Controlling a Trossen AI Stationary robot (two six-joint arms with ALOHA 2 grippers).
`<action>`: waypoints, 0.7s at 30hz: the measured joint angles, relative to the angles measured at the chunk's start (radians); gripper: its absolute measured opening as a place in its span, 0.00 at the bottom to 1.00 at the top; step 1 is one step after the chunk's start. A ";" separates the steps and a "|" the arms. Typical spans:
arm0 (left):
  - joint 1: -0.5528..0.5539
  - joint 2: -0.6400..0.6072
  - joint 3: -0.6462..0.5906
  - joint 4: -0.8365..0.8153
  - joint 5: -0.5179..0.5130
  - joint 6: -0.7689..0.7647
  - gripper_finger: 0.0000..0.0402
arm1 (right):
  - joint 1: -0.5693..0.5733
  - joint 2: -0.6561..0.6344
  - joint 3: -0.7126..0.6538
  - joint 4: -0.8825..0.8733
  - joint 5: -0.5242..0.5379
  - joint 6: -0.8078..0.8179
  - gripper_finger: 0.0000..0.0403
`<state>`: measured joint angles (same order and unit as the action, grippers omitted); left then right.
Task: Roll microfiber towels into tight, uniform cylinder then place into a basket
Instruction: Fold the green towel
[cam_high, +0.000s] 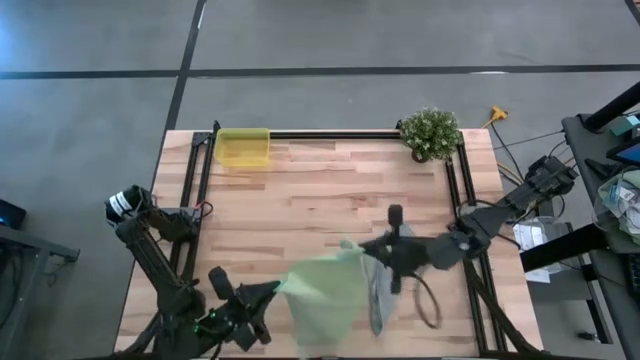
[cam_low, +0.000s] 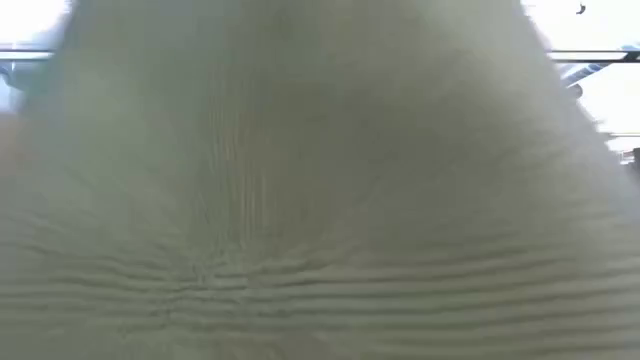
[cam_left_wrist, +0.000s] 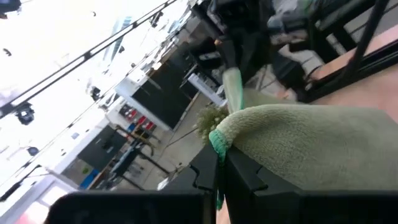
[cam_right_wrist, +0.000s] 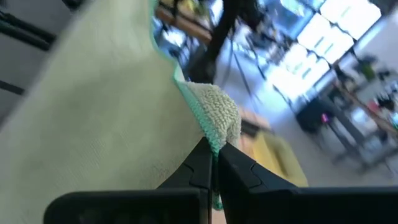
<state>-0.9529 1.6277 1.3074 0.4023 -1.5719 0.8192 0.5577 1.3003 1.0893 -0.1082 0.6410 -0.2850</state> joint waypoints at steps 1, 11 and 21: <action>0.008 -0.010 -0.015 -0.001 0.000 0.000 0.00 | -0.021 0.000 -0.018 -0.002 0.000 0.012 0.02; 0.024 -0.116 -0.193 0.009 0.003 -0.070 0.00 | -0.257 0.026 -0.155 0.037 0.000 0.050 0.02; 0.023 -0.218 -0.427 0.044 0.000 -0.186 0.00 | -0.333 0.028 -0.148 0.045 -0.001 0.025 0.02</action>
<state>-0.9295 1.4098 0.8801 0.4465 -1.5715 0.6332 0.2247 1.3282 0.9412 -0.0629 0.6401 -0.2600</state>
